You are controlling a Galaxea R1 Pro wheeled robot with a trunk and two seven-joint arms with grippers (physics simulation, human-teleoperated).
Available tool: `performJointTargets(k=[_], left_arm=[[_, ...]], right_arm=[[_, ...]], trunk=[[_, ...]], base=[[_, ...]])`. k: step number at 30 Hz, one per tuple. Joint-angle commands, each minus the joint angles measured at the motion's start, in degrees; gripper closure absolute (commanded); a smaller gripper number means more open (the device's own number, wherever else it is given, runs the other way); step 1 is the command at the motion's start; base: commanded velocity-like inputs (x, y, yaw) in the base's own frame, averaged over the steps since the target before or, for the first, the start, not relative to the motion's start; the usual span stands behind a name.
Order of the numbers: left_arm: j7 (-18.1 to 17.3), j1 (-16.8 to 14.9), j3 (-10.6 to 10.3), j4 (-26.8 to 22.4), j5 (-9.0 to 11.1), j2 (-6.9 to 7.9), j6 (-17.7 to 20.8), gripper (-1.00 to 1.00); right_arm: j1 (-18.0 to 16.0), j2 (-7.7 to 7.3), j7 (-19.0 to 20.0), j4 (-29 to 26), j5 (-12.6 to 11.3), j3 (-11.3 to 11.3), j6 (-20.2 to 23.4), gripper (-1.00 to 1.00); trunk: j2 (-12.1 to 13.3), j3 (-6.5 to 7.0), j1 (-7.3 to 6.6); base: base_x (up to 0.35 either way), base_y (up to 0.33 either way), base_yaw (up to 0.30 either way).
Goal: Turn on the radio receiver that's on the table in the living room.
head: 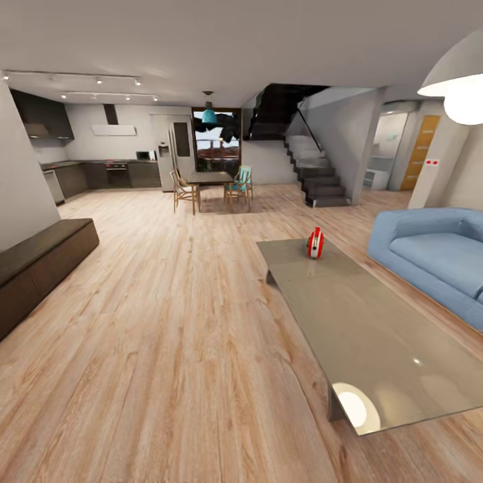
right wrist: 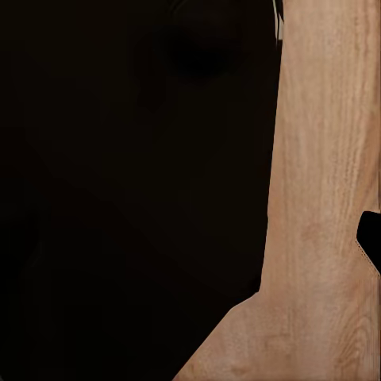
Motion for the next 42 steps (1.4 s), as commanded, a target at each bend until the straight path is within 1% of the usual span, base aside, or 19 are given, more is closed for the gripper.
performJointTargets(k=[1,8,19,37,42], left_arm=[[0.0,0.0,0.0,0.0,0.0,0.04,0.0,-1.00],[0.0,0.0,0.0,0.0,0.0,-0.01,0.0,-1.00],[-0.1,0.0,-0.1,0.0,0.0,0.07,0.0,-1.00],[-0.4,0.0,-0.1,0.0,0.0,0.20,0.0,-1.00],[-0.4,0.0,-0.1,0.0,0.0,0.20,0.0,-1.00]], right_arm=[[0.0,0.00,0.0,0.0,0.0,0.0,0.0,-1.00],[0.0,0.00,0.0,0.0,0.0,0.0,0.0,-1.00],[0.0,0.00,0.0,0.0,0.0,0.1,0.0,-1.00],[0.0,0.00,0.0,0.0,0.1,0.1,0.0,-1.00],[0.0,0.00,0.0,0.0,0.1,0.1,-0.4,-1.00]], trunk=[[0.0,-0.02,0.00],[0.0,-0.16,0.00],[0.0,-0.19,0.00],[0.0,-0.19,0.00],[0.0,-0.19,0.00]], base=[[0.000,0.000,0.270],[0.000,0.000,0.244],[0.015,0.002,0.032],[0.296,0.091,0.002],[0.317,0.106,0.147]])
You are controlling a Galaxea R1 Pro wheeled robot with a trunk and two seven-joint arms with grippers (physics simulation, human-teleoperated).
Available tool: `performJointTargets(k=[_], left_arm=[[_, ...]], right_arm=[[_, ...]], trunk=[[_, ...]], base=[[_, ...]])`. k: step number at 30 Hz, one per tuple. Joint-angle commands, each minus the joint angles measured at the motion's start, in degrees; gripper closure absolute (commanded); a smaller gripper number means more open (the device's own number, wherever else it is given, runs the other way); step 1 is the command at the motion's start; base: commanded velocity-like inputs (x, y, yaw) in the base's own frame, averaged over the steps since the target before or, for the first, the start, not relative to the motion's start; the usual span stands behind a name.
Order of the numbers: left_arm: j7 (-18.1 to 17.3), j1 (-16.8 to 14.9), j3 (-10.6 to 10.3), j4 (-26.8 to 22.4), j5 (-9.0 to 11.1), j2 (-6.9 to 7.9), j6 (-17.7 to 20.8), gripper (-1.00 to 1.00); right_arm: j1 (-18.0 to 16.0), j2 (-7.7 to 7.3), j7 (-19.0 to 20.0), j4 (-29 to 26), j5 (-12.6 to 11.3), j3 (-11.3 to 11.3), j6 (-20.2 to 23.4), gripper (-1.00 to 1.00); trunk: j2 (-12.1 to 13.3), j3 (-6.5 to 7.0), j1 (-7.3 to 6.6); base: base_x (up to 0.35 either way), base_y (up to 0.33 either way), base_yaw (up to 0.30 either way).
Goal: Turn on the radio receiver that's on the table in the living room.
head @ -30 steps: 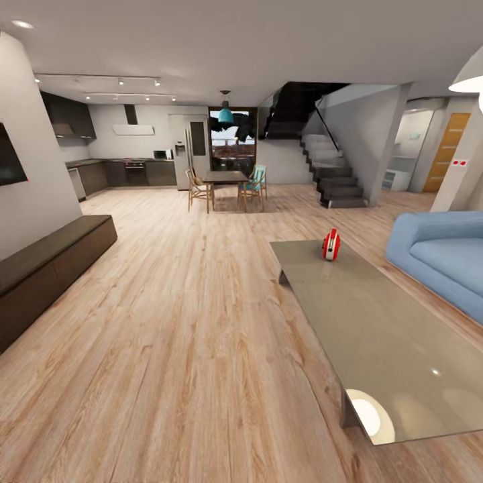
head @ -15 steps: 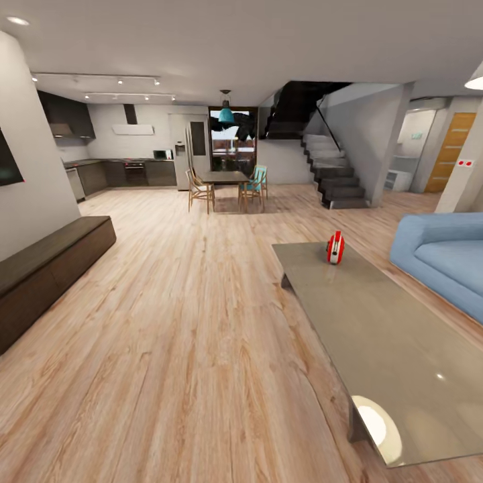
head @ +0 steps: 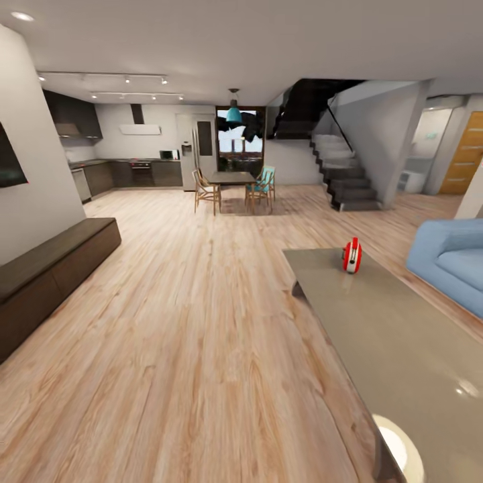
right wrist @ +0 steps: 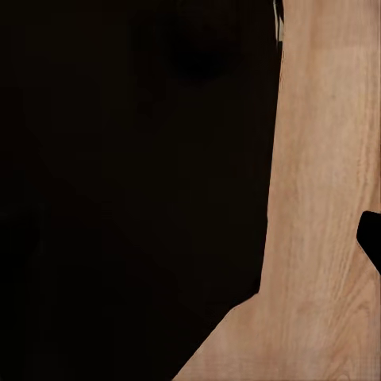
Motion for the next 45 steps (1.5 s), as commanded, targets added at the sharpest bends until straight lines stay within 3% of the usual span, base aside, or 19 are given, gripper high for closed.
performJointTargets(k=[1,11,45], left_arm=[[0.0,0.0,0.0,0.0,0.0,0.00,0.0,-1.00],[0.1,0.0,0.0,0.0,0.0,0.00,0.0,-1.00],[0.1,0.0,0.1,0.1,0.1,0.00,0.1,-1.00]], right_arm=[[0.0,0.00,0.0,0.0,0.0,0.0,-0.2,-1.00],[0.0,0.00,0.0,0.0,0.1,0.1,-0.6,-1.00],[0.0,0.00,0.0,0.0,0.5,0.3,-0.6,-1.00]], trunk=[[0.0,0.00,0.00],[0.0,0.00,0.00],[0.0,0.00,0.00]], base=[[0.317,0.106,0.226],[0.319,0.091,0.227],[0.323,0.002,0.005]])
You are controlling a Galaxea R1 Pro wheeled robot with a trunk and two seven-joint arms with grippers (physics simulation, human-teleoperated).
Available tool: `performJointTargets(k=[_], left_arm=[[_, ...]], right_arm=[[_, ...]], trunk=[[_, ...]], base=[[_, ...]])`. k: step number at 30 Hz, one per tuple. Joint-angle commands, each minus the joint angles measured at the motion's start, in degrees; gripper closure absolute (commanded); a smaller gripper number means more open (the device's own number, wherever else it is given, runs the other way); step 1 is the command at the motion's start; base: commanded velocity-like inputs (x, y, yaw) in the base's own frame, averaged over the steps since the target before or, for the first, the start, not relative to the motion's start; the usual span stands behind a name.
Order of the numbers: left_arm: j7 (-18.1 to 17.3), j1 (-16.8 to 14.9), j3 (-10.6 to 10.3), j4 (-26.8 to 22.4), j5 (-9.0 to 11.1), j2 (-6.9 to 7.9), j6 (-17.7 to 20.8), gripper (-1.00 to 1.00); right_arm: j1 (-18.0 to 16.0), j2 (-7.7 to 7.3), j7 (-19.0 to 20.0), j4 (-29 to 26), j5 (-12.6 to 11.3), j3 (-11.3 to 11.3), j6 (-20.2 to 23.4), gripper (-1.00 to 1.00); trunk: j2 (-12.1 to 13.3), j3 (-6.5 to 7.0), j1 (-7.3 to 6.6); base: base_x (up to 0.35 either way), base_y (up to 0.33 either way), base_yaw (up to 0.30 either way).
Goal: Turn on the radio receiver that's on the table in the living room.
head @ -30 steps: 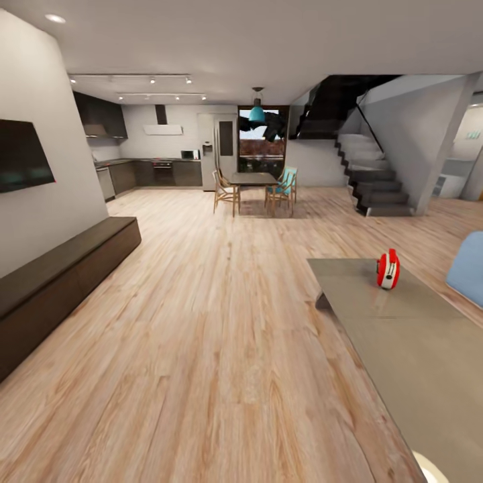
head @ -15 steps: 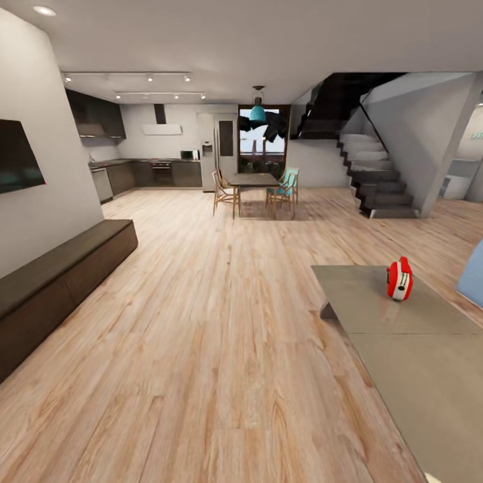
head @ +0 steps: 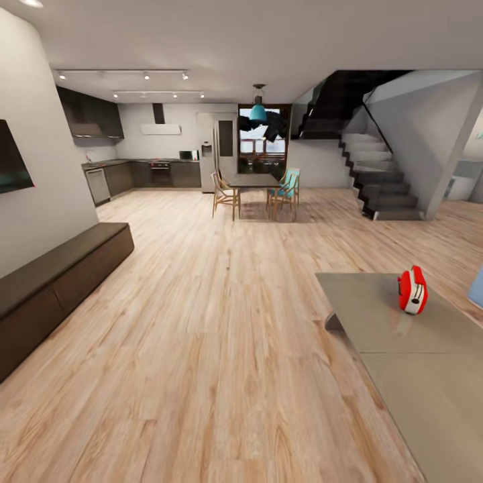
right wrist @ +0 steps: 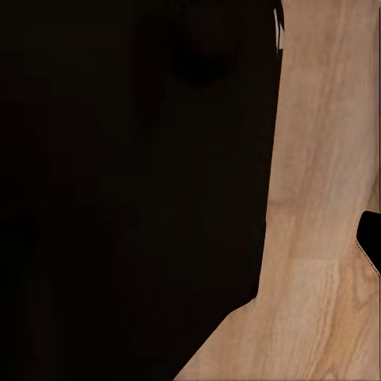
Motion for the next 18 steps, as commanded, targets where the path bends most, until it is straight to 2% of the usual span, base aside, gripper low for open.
performJointTargets(k=[1,18], left_arm=[[0.0,0.0,0.0,0.0,0.0,0.00,0.0,-1.00],[0.0,0.0,0.0,0.0,0.0,0.00,0.0,-1.00]], right_arm=[[0.0,0.00,0.0,0.0,0.0,0.0,0.0,-1.00],[0.0,0.00,0.0,0.0,0.1,0.1,0.0,-1.00]], trunk=[[0.0,0.00,0.00],[0.0,0.00,0.00]], base=[[0.323,0.000,0.000],[0.323,0.000,0.000]])
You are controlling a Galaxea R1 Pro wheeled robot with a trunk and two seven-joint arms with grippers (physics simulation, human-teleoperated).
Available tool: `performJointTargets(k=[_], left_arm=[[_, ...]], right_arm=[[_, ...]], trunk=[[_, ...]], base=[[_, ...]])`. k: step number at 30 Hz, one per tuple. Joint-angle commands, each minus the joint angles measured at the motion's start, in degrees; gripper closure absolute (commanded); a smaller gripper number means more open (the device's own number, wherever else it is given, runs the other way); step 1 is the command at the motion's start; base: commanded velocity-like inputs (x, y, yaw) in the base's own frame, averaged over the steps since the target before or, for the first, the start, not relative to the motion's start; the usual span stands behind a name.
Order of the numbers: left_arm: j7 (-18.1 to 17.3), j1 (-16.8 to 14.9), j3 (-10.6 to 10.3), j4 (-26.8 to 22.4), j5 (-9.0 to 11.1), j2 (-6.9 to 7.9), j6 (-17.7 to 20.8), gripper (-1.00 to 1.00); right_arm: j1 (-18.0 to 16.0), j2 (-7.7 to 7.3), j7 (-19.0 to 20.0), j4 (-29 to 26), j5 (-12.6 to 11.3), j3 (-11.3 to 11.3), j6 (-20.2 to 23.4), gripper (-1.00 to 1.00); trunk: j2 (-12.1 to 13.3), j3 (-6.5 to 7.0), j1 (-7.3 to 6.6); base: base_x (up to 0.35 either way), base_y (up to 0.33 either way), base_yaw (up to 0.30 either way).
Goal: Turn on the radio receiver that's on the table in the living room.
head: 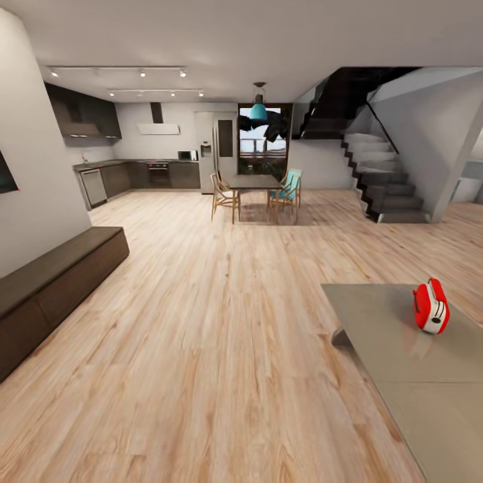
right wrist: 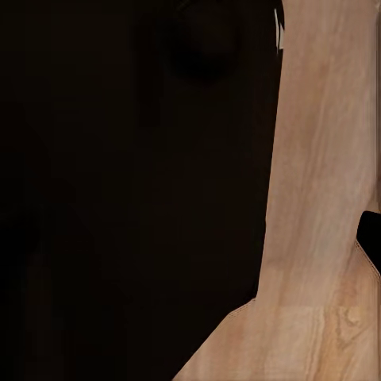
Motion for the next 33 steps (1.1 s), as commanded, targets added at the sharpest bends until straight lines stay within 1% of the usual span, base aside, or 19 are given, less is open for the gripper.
performJointTargets(k=[1,33], left_arm=[[0.0,0.0,0.0,0.0,0.0,0.00,0.0,-1.00],[0.0,0.0,0.0,0.0,0.0,0.00,0.0,-1.00]], right_arm=[[0.0,0.00,0.0,0.0,0.0,0.0,0.0,-1.00],[0.0,-0.02,0.0,0.0,0.0,0.1,0.0,-1.00]], trunk=[[0.0,0.00,0.00],[0.0,0.00,0.00]], base=[[0.323,0.000,0.000],[0.323,0.000,0.000]])
